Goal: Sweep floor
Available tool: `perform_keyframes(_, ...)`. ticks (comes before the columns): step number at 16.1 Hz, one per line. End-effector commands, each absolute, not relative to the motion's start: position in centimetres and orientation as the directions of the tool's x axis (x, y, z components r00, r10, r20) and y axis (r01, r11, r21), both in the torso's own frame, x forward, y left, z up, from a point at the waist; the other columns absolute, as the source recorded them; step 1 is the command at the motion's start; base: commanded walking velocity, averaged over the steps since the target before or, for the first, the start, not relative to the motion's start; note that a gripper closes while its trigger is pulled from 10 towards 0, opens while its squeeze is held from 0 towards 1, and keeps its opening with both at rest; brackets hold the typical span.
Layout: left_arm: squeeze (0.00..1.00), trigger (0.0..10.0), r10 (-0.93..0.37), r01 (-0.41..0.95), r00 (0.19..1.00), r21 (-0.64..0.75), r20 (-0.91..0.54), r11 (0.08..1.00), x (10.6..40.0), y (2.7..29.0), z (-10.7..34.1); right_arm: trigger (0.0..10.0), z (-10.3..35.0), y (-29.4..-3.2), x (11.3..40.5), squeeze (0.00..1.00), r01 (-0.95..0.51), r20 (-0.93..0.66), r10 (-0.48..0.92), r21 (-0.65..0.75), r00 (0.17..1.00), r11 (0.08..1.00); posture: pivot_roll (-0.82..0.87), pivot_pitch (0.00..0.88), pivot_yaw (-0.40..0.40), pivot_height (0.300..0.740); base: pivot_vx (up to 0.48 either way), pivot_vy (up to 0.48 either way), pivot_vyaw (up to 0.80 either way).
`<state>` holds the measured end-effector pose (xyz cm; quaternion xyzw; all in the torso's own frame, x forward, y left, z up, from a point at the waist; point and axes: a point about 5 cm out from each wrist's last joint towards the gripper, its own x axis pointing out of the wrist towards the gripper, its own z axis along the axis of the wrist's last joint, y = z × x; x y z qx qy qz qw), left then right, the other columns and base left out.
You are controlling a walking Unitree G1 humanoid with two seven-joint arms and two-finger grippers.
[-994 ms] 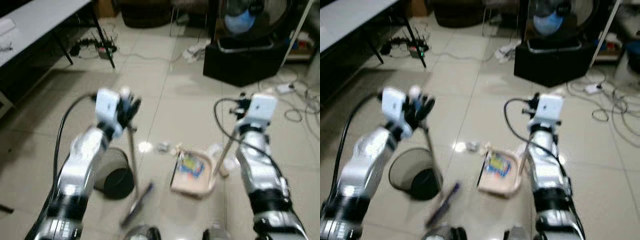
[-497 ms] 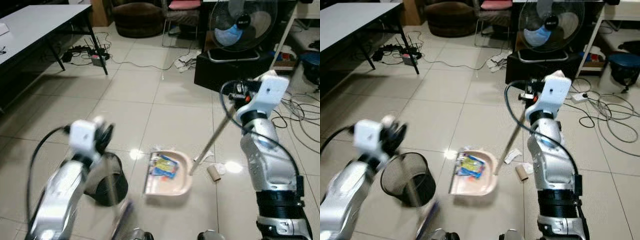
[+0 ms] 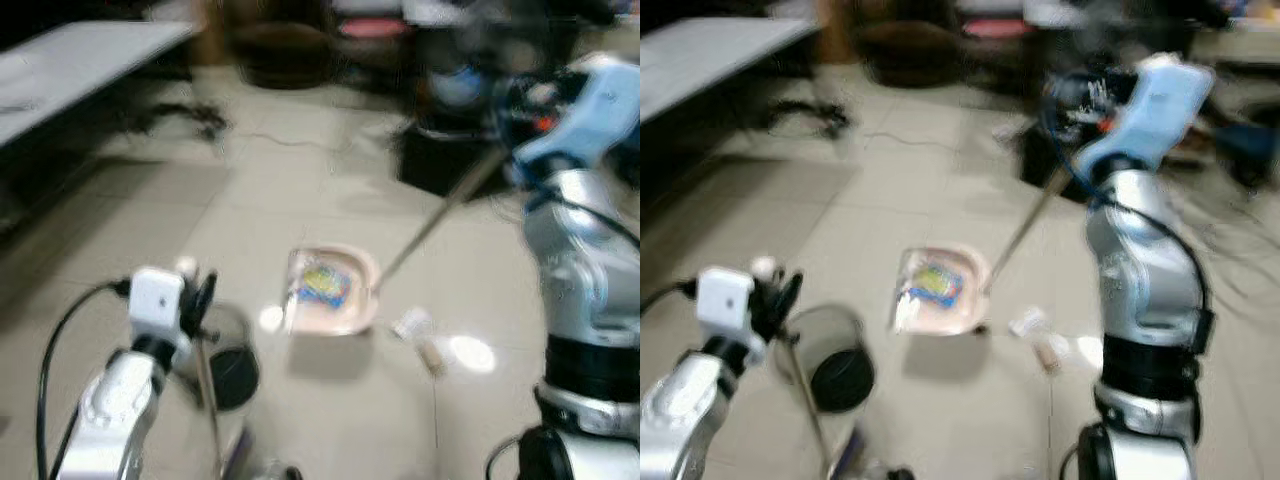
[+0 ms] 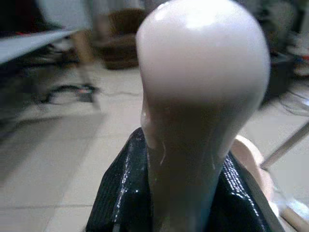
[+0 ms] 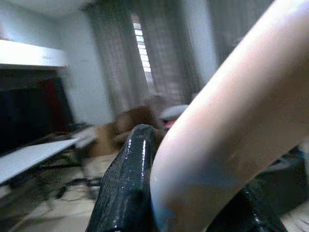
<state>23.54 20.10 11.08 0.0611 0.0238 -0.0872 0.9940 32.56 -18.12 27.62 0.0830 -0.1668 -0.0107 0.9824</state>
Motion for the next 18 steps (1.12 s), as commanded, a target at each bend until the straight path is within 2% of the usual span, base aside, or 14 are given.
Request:
perform_keyframes(1, 0.00, 10.0, -0.157, 0.165, 0.985, 0.137, -0.069, 0.977, 23.4, 20.5, 11.0, 10.0, 28.1, -17.2, 32.4, 0.00, -0.056, 0.347, -0.008, 0.176, 0.938, 0.983, -0.08, 0.000, 0.095, 0.740, 0.000, 0.000, 0.00)
perform_keyframes(3, 0.00, 10.0, -0.150, 0.155, 0.988, 0.244, -0.039, 0.957, 23.5, 19.8, 11.1, 10.0, 29.1, -16.7, 32.6, 0.00, -0.104, 0.364, 0.040, 0.157, 0.931, 0.982, -0.07, 0.000, 0.085, 0.740, 0.135, 0.000, 0.80)
perform_keyframes(11, 0.00, 10.0, -0.143, 0.142, 0.990, 0.253, -0.014, 0.957, 23.6, 19.3, 11.5, 10.0, 29.3, -16.7, 32.9, 0.00, -0.122, 0.338, 0.055, 0.180, 0.940, 0.976, -0.05, 0.000, 0.073, 0.740, 0.377, 0.000, 0.80)
perform_keyframes(18, 0.00, 10.0, -0.141, 0.140, 0.990, 0.253, -0.014, 0.957, 23.6, 19.2, 11.4, 10.0, 29.0, -17.6, 33.1, 0.00, -0.082, 0.324, 0.003, 0.233, 0.946, 0.969, -0.06, 0.000, 0.073, 0.740, 0.401, 0.000, 0.00)
